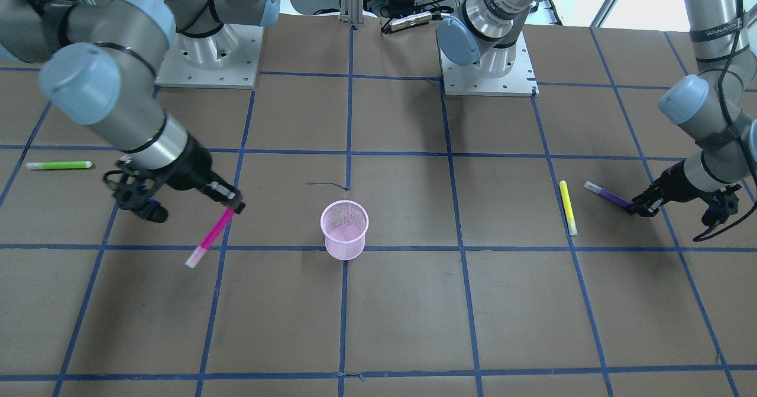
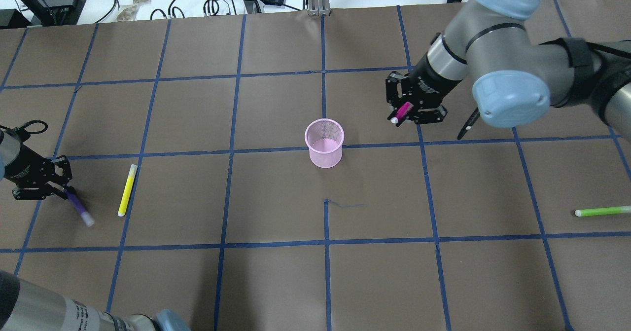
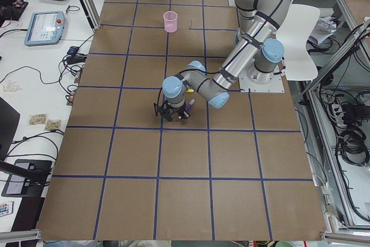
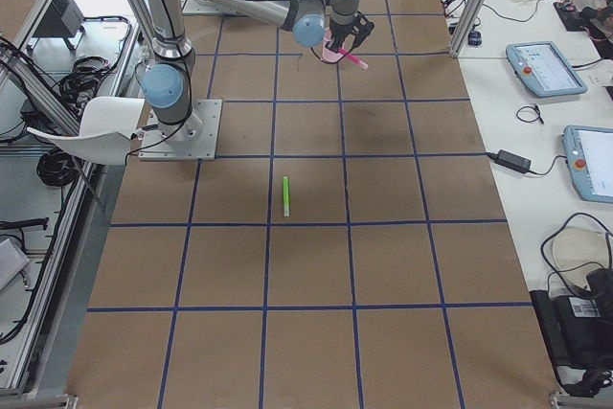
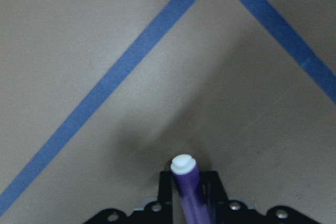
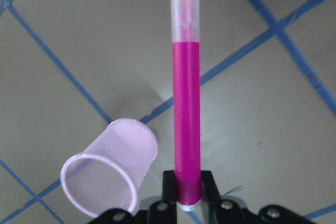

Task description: Insert purple and pink pens into pink cup

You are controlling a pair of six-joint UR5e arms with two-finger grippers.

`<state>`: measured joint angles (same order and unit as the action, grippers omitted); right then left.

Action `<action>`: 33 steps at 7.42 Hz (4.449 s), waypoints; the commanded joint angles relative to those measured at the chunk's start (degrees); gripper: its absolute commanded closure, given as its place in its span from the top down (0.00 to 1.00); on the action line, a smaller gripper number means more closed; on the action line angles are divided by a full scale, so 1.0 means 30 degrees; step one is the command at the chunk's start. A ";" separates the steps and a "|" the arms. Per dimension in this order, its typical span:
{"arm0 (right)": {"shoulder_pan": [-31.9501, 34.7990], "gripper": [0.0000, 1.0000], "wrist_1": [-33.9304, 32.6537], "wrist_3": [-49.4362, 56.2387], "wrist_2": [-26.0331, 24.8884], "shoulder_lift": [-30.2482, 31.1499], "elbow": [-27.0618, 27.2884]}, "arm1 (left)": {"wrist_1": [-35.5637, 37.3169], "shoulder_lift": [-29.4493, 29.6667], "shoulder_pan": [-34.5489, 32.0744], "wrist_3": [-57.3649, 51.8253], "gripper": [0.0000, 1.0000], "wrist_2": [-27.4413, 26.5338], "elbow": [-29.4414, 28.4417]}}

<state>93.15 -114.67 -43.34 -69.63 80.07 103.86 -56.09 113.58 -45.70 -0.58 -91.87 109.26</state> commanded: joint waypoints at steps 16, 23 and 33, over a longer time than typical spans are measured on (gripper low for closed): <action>0.1381 0.90 -0.0918 -0.9666 1.1376 -0.3635 0.0066 | -0.4186 -0.5517 -0.6035 0.1982 0.00 0.0184 -0.4428; -0.1753 1.00 0.1588 0.5077 -0.4451 -0.1503 -0.2743 | -0.0934 -0.4436 -1.4049 0.8564 0.00 0.0214 -0.4428; -0.2545 1.00 0.4412 1.6237 -0.5294 0.0812 -0.6731 | 0.4662 -0.1243 -2.2320 1.3512 0.00 -0.2186 -0.4165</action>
<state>85.63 -101.46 -3.46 -85.84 80.88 83.84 -42.44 108.81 -110.55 36.87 -96.50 96.68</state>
